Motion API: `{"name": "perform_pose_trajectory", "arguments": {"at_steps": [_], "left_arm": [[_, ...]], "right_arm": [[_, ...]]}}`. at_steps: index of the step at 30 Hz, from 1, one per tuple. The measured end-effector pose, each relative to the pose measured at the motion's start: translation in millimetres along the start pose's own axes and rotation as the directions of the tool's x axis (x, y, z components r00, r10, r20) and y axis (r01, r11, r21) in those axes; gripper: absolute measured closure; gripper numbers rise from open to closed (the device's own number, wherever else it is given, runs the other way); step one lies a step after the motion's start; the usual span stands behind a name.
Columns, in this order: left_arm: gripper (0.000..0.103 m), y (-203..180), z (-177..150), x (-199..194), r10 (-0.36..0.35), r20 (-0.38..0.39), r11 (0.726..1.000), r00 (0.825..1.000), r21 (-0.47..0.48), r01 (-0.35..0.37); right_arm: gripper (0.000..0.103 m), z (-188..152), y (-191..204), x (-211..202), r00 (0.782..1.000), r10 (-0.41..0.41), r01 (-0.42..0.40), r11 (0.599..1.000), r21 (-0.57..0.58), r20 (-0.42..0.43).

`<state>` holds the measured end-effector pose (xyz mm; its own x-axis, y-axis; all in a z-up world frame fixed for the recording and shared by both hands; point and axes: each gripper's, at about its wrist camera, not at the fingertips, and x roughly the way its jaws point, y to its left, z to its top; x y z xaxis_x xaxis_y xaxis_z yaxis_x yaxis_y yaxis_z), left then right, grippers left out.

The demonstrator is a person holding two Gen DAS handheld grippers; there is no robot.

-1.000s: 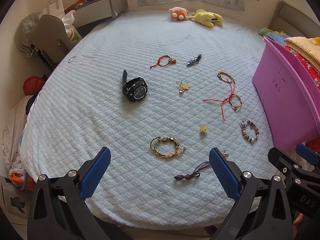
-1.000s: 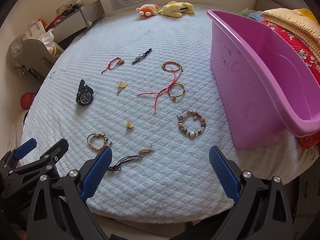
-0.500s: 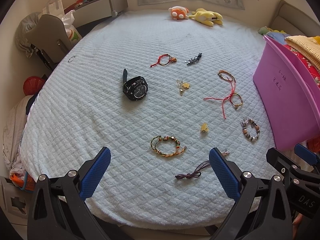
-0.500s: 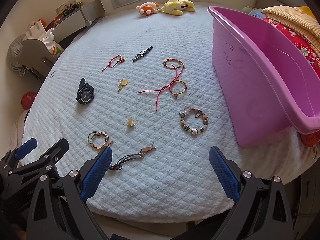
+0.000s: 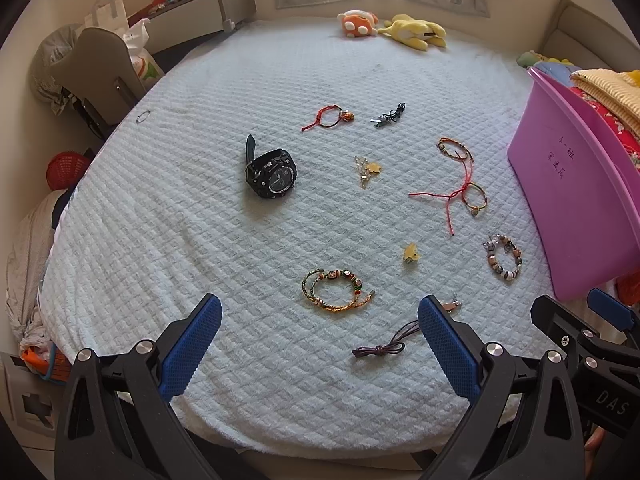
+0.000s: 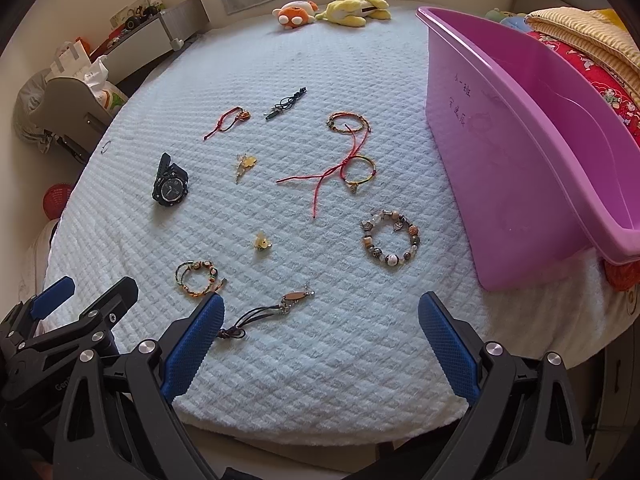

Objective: Organize jewelry

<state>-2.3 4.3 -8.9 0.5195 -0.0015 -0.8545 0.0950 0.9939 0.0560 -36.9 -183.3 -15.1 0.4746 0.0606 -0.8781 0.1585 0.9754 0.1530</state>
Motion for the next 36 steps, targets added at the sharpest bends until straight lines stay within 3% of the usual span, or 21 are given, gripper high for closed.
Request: {"name": "perform_pose_trajectory", "arguments": {"at_steps": [36], "left_arm": [[0.006, 6.0, -7.8, 9.7, 0.007, -0.010, 1.000, 1.000, -0.004, -0.007]], "right_arm": [[0.010, -2.7, -5.7, 6.7, 1.000, -0.006, 0.006, 1.000, 0.004, 0.008]]}}
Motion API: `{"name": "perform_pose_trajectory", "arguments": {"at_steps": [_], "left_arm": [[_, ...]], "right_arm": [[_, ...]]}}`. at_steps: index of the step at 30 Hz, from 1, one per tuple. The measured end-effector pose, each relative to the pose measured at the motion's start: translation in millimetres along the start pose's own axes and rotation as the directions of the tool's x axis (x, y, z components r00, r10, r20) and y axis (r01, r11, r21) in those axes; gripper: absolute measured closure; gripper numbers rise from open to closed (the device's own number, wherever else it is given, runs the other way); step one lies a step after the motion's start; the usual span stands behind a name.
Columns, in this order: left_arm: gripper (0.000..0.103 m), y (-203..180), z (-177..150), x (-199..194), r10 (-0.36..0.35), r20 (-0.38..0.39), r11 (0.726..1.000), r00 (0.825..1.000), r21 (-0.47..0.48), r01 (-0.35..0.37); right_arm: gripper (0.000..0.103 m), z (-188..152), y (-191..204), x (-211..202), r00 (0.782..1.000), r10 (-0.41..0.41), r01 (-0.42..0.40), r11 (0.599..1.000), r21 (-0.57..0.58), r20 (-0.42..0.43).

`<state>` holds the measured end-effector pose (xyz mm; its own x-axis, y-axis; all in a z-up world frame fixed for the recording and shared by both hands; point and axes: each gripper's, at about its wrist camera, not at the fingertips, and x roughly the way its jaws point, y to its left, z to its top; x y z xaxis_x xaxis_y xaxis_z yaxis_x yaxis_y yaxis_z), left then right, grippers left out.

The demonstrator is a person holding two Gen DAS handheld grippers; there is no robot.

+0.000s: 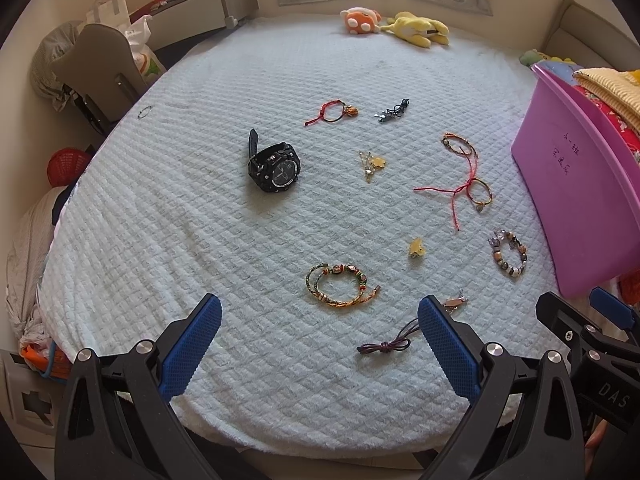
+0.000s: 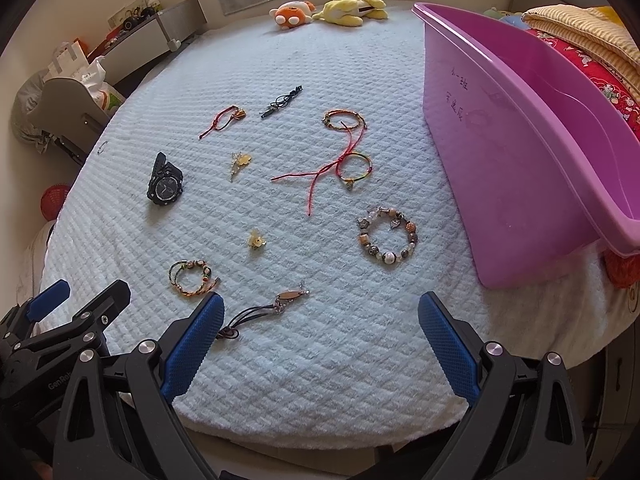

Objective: Organize jewelry

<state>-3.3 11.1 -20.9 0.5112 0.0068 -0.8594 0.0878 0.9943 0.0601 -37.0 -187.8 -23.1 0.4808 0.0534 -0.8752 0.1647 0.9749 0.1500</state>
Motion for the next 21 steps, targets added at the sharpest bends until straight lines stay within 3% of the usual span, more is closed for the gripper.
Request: {"name": "perform_pose_trajectory", "arguments": {"at_steps": [9, 15, 21], "left_arm": [[0.006, 17, -14, 11, 0.035, -0.006, 0.999, 0.999, -0.018, -0.036], [0.006, 26, -35, 33, 0.041, -0.049, 0.998, 0.998, -0.040, -0.043], [0.006, 19, -43, 49, 0.008, -0.059, 0.999, 0.998, -0.033, -0.010]], "right_arm": [[0.010, -16, -12, 18, 0.999, 0.043, -0.043, 0.999, 0.003, -0.006], [0.010, -30, -18, 32, 0.999, 0.044, -0.044, 0.999, -0.032, -0.002], [0.010, -31, -38, 45, 0.999, 0.046, -0.046, 0.999, -0.013, 0.009]]}}
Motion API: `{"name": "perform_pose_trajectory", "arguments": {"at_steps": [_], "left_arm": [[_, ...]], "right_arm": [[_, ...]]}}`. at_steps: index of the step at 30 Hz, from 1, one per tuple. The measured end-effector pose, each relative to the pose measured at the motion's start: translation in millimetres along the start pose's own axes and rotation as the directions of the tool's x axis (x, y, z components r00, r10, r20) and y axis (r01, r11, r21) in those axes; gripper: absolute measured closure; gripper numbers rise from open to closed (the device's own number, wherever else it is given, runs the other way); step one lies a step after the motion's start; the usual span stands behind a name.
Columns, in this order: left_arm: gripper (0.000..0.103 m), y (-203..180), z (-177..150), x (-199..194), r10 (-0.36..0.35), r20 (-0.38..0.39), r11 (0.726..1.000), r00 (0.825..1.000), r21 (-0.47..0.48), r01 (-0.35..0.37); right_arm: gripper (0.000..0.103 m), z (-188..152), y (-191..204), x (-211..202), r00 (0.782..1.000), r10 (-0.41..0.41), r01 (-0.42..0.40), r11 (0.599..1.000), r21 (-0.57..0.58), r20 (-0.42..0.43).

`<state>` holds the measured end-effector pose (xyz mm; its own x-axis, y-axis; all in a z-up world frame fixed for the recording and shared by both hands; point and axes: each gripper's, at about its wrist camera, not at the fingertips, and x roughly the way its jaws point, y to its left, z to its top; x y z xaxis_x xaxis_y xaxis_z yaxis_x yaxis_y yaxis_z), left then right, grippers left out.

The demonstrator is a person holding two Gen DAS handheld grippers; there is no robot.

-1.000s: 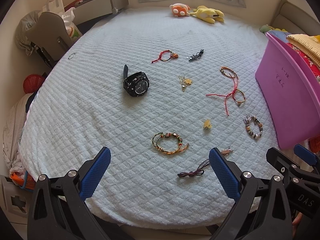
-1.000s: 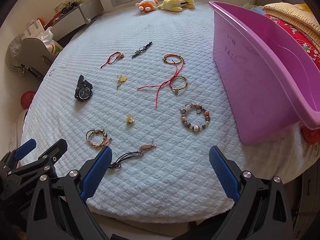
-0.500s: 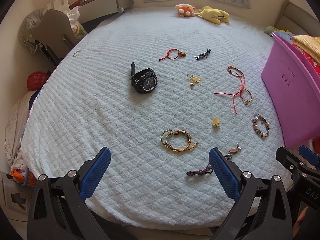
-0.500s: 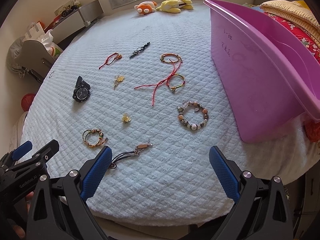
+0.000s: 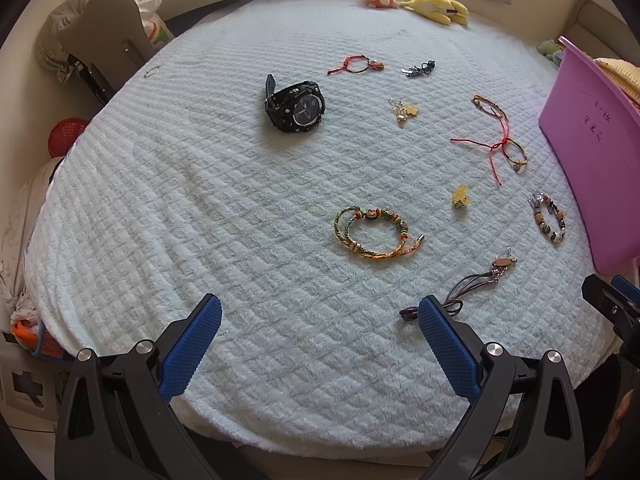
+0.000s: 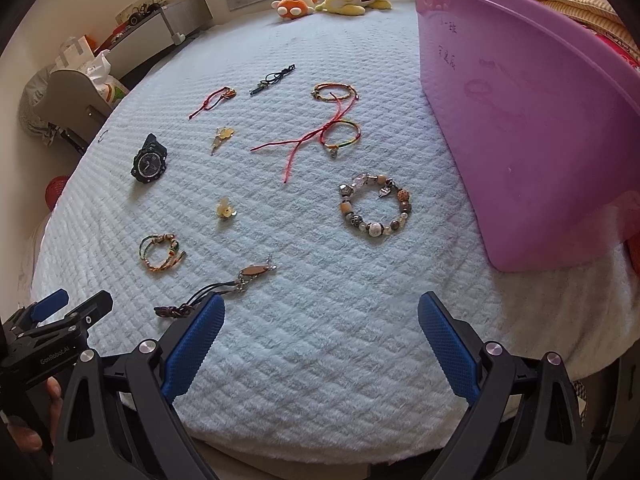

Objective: Organize jewelry
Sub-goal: 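Grasp the braided bracelet with the left tool while the right tool grasps the beaded bracelet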

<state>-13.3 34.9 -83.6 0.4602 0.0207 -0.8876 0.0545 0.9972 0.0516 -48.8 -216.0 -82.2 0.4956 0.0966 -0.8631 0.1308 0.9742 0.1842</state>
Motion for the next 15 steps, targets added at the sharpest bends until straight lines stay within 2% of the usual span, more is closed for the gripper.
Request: {"name": "perform_pose_trajectory", "arguments": {"at_steps": [8, 15], "left_arm": [[0.006, -10, 12, 27, -0.025, 0.020, 1.000, 0.999, -0.006, 0.025], [0.006, -14, 17, 51, -0.013, -0.022, 1.000, 1.000, 0.000, 0.013]], "right_arm": [[0.010, 10, -18, 28, 0.999, -0.043, 0.043, 0.999, 0.004, 0.011], [0.010, 17, -24, 51, 0.998, -0.068, 0.068, 0.998, -0.001, -0.013]]}}
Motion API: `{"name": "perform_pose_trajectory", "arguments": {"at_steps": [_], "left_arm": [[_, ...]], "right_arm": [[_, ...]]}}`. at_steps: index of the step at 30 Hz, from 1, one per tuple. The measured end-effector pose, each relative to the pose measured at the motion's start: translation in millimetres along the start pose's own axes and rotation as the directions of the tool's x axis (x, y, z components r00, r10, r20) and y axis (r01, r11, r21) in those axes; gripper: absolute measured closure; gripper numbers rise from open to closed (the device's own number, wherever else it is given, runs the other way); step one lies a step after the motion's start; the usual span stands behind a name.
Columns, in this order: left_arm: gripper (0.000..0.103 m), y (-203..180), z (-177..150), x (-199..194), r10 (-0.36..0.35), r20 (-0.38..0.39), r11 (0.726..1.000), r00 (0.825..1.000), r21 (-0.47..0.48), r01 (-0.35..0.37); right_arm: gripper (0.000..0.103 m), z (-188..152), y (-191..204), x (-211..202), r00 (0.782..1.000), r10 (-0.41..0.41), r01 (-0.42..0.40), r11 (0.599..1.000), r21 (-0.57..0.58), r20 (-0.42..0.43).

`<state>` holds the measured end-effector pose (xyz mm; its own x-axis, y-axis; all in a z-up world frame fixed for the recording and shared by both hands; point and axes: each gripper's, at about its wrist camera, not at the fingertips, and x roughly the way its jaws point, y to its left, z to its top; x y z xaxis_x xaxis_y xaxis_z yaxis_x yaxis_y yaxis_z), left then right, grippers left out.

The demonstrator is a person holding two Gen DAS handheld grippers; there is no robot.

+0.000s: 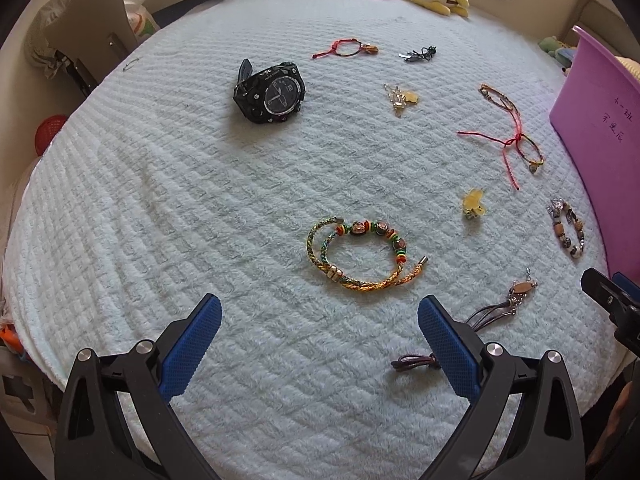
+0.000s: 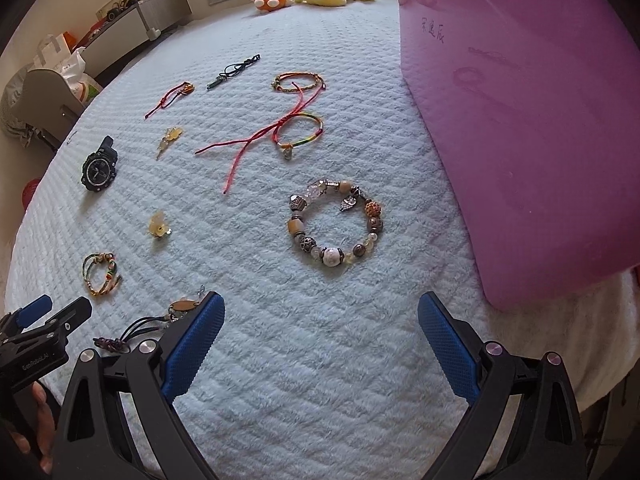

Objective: Organize jewelry
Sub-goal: 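Grasp the braided bracelet with the left tool while the right tool grasps the beaded bracelet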

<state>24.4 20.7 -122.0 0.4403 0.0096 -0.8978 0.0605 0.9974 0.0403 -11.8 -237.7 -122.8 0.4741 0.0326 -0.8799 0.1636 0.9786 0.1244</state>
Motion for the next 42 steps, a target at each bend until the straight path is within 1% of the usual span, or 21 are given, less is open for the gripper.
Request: {"name": "perform_pose_trajectory", "arguments": {"at_steps": [5, 11, 14, 16, 18, 24, 31, 37, 42], "left_arm": [[0.006, -1, 6, 14, 0.007, -0.011, 1.000, 1.000, -0.007, -0.007], [0.006, -3, 15, 29, 0.016, -0.014, 1.000, 1.000, -0.020, -0.016], [0.006, -6, 18, 34, 0.018, -0.012, 1.000, 1.000, -0.014, -0.018], [0.006, -7, 20, 37, 0.018, -0.008, 1.000, 1.000, -0.010, -0.018], [0.006, -8, 21, 38, 0.017, -0.008, 1.000, 1.000, -0.009, -0.017], [0.005, -9, 25, 44, 0.007, -0.005, 1.000, 1.000, -0.013, -0.007], [0.005, -8, 23, 49, -0.011, 0.027, 1.000, 1.000, -0.008, 0.011], [0.005, -8, 21, 48, -0.010, 0.047, 1.000, 0.999, -0.007, 0.010], [0.007, -8, 20, 46, -0.007, 0.043, 1.000, 0.999, -0.008, 0.007]], "right_arm": [[0.010, 5, -5, 17, 1.000, -0.016, 0.016, 1.000, -0.001, -0.017], [0.010, 17, -10, 32, 0.999, -0.043, 0.043, 0.999, -0.002, -0.018], [0.010, 21, -10, 41, 0.999, -0.036, 0.036, 0.999, 0.004, -0.033], [0.010, 21, -6, 46, 0.998, -0.053, 0.053, 0.998, -0.017, -0.035], [0.010, 23, -4, 48, 0.998, -0.063, 0.062, 0.998, -0.031, -0.031], [0.010, 28, -3, 55, 0.997, -0.077, 0.076, 0.997, -0.023, -0.028], [0.010, 42, 1, 69, 0.994, -0.110, 0.110, 0.993, -0.035, -0.015], [0.010, 49, 6, 77, 0.994, -0.109, 0.109, 0.993, -0.045, 0.005], [0.010, 44, 7, 77, 0.994, -0.108, 0.108, 0.993, -0.045, 0.014]]}}
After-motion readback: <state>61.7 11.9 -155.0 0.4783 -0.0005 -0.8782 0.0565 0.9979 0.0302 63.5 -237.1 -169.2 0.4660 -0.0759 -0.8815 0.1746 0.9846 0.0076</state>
